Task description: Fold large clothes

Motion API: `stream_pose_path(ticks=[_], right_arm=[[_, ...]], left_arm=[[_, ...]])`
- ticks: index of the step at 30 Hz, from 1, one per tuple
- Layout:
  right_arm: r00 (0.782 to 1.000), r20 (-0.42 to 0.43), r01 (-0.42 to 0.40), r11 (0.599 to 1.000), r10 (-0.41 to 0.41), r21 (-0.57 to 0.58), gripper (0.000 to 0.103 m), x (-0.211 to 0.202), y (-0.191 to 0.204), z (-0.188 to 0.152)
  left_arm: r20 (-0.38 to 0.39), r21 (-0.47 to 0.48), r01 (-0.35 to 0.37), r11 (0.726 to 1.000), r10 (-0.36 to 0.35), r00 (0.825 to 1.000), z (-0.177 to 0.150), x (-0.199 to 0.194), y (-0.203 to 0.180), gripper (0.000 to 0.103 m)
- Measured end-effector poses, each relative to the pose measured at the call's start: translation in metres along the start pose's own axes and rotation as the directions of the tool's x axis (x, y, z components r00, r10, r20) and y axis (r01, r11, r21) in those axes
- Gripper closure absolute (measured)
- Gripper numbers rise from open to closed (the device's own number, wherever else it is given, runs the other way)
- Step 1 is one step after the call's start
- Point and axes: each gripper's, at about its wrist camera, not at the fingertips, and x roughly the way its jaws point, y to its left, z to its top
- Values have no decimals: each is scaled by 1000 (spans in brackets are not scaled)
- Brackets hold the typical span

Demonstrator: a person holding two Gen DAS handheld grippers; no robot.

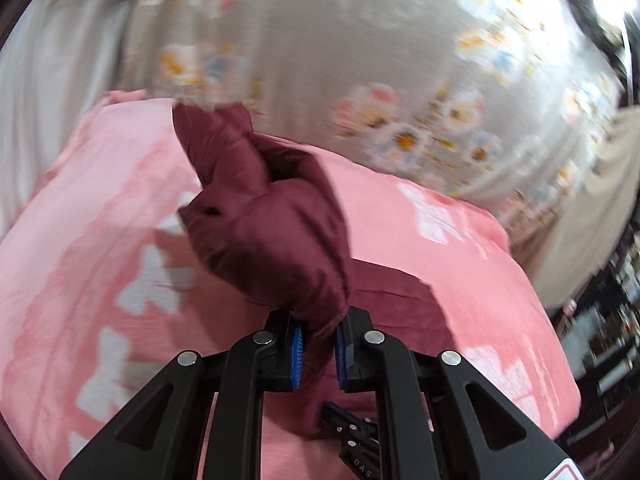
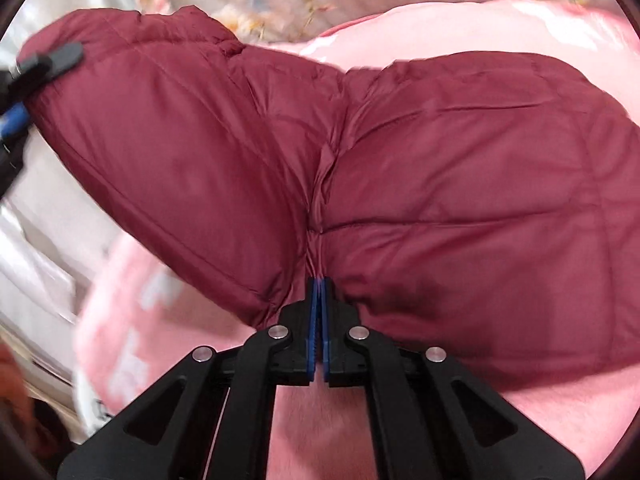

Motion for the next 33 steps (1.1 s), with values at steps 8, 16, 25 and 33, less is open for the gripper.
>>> stream_pose_path(ticks=[8,16,25,33], right_arm=[[975,107,184,979,-193,89,99,-101,-66,-12],[934,209,269,956,-289,120,71,-156,-87,-9],[939,281,191,980,-198,52,52,-177,-70,11],[958,205,199,979,-202,34,65,-130,-63,27]], left_arm=[[-206,72,118,990,-101,973,-41,70,-76,94],[-378,86,68,994,-30,925,-103,132,-108,89],[-143,32,74,997,-69,987,-54,17,-73,26],[-236,-5,-168,986,162,958,-59,40,-18,30]])
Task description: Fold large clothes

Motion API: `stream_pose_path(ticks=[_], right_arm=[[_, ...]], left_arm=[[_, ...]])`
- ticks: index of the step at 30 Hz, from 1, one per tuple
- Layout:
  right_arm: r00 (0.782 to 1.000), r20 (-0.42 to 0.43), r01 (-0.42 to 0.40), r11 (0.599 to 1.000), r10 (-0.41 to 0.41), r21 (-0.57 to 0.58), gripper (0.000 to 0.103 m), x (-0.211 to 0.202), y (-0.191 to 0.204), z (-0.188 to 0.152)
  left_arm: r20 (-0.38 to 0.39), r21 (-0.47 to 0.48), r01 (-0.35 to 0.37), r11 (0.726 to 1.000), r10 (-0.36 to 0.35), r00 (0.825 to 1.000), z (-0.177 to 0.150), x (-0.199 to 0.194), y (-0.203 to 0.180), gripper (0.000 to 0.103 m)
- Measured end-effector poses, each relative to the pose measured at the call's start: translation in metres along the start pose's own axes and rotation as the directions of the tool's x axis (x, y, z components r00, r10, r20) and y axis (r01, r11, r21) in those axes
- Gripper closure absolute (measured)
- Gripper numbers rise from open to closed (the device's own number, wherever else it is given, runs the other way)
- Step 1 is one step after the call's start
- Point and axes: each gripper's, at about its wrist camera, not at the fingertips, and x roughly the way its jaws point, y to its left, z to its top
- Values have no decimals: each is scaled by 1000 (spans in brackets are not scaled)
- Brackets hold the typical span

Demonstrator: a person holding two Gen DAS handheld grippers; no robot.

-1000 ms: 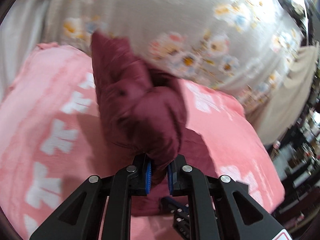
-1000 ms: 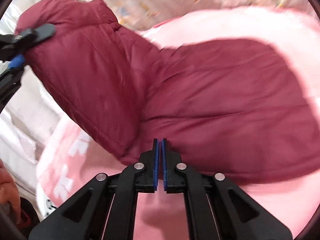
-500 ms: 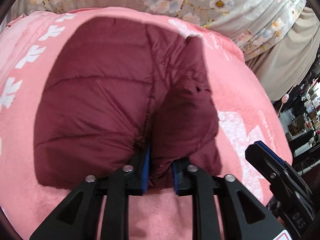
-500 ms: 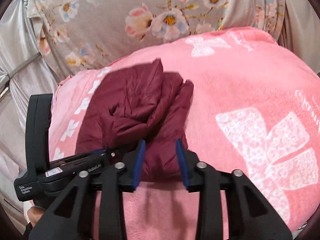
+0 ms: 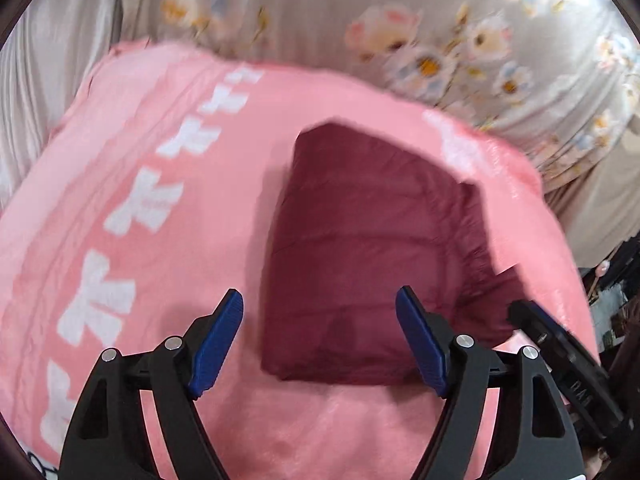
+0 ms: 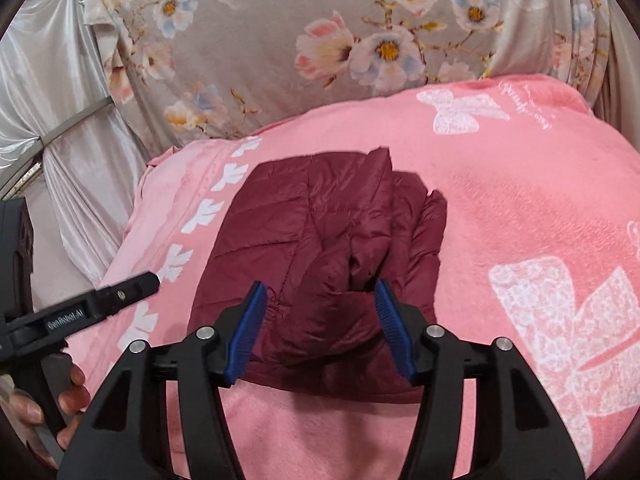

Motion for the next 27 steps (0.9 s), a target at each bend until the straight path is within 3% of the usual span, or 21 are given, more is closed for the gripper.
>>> stream_pose_path(ticks=[1,2,3,7,11,19,27], right_arm=[[1000,-7,7,1000,-7,-1,75,3,-2,-1],[1000,-11,14,1000,-14,7,95,3,-8,-1],[1000,-10,9,1000,-9,20,98,1,-13,-2],[999,-15,51,998,-50,49,100,-9,-36,-13],[993,-78,91,992,-85,88,100,2,-57,-32],[976,-160,157,986,-147,52,99,42,-58,-60],[977,-133,173,985,-169,19,99,54,-55,-69]], left_arm=[[-16,-2,6,1000,-6,1000,-2,5,3,33],[-36,-2,9,1000,-9,999,-6,11,3,34],[-55,-1,13,1000,-13,998,-6,18,1,35],[-111,7,28,1000,-27,993,-21,36,-3,39],[-171,12,29,1000,-26,985,-35,60,-8,39],[-150,145,-99,984,121,981,-52,76,-28,37],[-106,205,-161,965,185,977,-59,88,-40,35]])
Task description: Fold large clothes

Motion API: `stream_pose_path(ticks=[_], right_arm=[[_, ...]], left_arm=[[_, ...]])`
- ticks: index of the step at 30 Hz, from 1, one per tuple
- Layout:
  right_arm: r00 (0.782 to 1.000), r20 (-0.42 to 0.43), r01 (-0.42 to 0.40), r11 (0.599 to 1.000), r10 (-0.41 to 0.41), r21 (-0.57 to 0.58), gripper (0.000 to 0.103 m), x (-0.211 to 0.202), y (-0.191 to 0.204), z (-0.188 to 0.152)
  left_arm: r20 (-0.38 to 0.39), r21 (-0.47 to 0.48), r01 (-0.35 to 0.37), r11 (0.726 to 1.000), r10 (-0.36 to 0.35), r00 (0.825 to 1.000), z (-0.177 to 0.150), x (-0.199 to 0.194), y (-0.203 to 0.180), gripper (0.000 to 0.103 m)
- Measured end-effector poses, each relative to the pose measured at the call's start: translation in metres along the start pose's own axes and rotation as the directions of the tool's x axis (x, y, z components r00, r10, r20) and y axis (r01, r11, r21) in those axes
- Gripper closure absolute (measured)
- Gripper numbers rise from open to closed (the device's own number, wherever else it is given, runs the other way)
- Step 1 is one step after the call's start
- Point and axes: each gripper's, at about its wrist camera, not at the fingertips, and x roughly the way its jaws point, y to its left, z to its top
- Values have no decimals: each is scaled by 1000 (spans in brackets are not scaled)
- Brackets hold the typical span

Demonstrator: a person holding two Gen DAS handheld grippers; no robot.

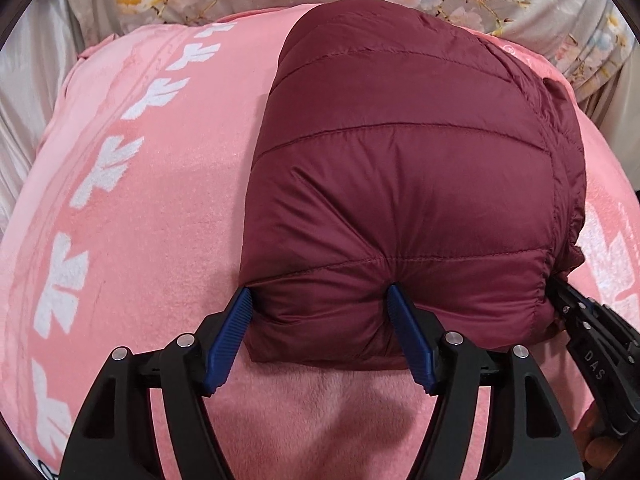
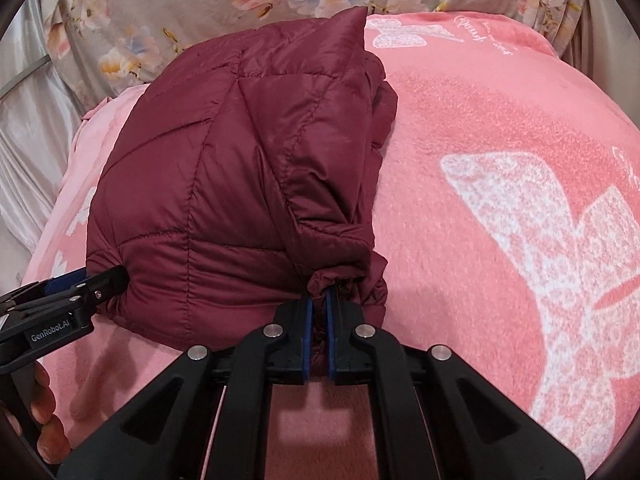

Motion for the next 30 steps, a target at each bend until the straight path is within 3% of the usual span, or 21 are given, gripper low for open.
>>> stream_pose_path(ticks=[3,7,9,11,13,15,17,20,23,26,28,30], right_arm=[[999,-6,-33,999,33,16,99,0,-6,1],[997,-27,-65,993,68,103,95,-20,-22,11],[998,32,-56,993,53,106,90,-45,-26,21],[995,88,-63,992,53,111,88,-64,-27,36],[986,140,-109,985,90,136,79,-78,-30,60],[980,175,-128,978,99,165,56,-80,-30,84],[976,200,-128,975,91,180,53,-74,-25,108],[976,194,-139,964,96,227,53,-48,-23,139],[986,158,-86,961,45,263,53,-17,-21,160],[994,75,-105,940,85,324,54,23,-24,166],[996,32,-84,936,78,341,84,41,-28,160],[998,42,-49,942,37,331,96,46,-29,152]], left_arm=[[0,-15,7,1000,-7,1000,1,5,4,31],[-39,-93,116,989,-120,992,7,-5,31,34],[-26,-126,148,981,-153,988,12,-19,45,37],[37,-128,128,984,-124,992,25,-39,57,37],[90,-107,103,989,-93,992,42,-54,62,37],[140,-94,90,992,-77,987,67,-66,62,37],[180,-83,80,993,-64,982,93,-71,56,37],[171,-97,98,990,-81,982,131,-61,49,37],[150,-100,122,987,-106,983,165,-45,37,37],[124,-86,110,990,-98,987,183,-22,19,37],[100,-75,108,991,-100,990,187,-2,9,37],[79,-65,87,994,-82,993,187,17,1,37]])
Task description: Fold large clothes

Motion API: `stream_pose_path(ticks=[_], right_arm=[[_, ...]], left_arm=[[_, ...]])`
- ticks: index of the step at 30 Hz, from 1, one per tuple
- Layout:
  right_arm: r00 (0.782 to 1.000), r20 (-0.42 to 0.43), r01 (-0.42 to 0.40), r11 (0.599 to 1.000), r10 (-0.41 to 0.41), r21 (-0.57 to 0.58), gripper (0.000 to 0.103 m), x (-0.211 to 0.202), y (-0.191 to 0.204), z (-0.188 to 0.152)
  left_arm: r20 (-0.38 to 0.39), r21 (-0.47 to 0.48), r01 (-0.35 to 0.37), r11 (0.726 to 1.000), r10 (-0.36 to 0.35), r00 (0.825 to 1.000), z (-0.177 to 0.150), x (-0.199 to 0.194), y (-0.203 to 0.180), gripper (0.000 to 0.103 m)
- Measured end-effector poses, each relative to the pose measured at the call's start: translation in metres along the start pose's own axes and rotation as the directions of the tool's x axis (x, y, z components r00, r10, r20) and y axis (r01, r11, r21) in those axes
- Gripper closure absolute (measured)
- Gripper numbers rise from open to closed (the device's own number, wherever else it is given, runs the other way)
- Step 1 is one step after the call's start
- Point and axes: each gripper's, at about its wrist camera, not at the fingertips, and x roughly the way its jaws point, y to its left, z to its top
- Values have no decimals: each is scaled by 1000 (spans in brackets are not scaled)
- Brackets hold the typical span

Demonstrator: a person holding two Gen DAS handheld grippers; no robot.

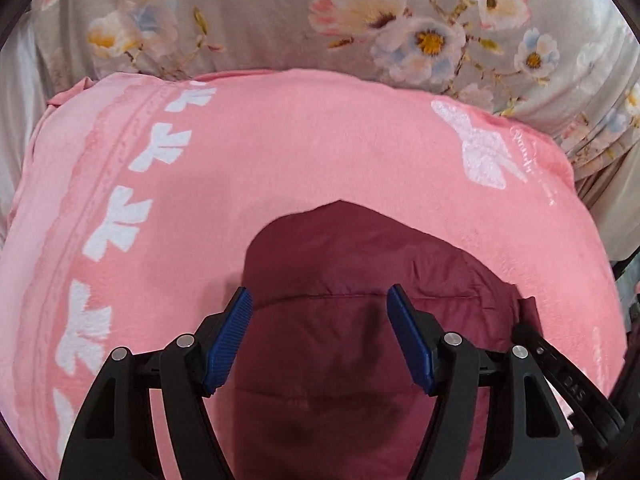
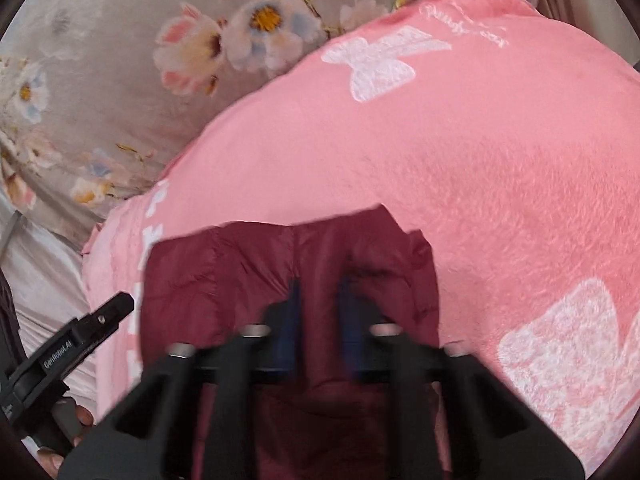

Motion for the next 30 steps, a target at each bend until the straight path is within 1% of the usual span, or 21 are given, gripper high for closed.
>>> stream_pose_path(ticks=[2,3,4,6,7,10,12,19,30], right_arm=[[997,42,65,997,-63,-46,96,3,-1,-7],[995,55,88,994,-85,-62,96,7,-3,-10],[994,58,98,993,-94,-70,96,10,-3,-11],[992,66,111,989,-106,-94,96,19,-7,-15],[991,70,119,987,-112,-105,96,22,-7,-17],[980,110,186,965,-168,-185,96,33,0,-24],[972,134,218,953,-193,-210,96,37,4,-28],[969,153,222,951,-192,-214,96,42,4,-32],[969,157,219,952,-188,-213,96,43,4,-34]], left_arm=[[-25,9,-7,1000,7,1000,-6,22,-5,35],[-32,9,-5,1000,5,999,-9,29,-6,32],[-29,12,0,1000,1,1000,-13,39,-7,31],[-12,21,-9,1000,9,1000,-19,47,-10,25],[3,27,-20,999,20,1000,-22,50,-12,24],[29,35,-43,998,42,999,-27,56,-16,19],[45,38,-61,997,59,997,-30,59,-18,16],[84,35,-88,996,85,993,-37,69,-19,11],[98,34,-103,994,99,990,-40,74,-19,7]])
